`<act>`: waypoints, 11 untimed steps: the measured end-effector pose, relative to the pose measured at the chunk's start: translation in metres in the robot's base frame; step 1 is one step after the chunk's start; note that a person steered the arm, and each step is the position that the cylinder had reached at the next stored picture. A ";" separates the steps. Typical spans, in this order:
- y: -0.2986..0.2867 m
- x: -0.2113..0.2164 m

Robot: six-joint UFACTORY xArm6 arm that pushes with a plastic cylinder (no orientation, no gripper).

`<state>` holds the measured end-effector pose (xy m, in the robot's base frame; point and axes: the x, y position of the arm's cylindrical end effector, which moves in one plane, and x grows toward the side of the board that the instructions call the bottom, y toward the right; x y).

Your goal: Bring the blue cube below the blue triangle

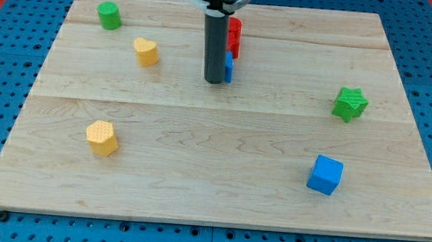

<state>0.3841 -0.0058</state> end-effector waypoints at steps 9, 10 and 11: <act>0.115 0.079; 0.069 0.061; 0.028 0.034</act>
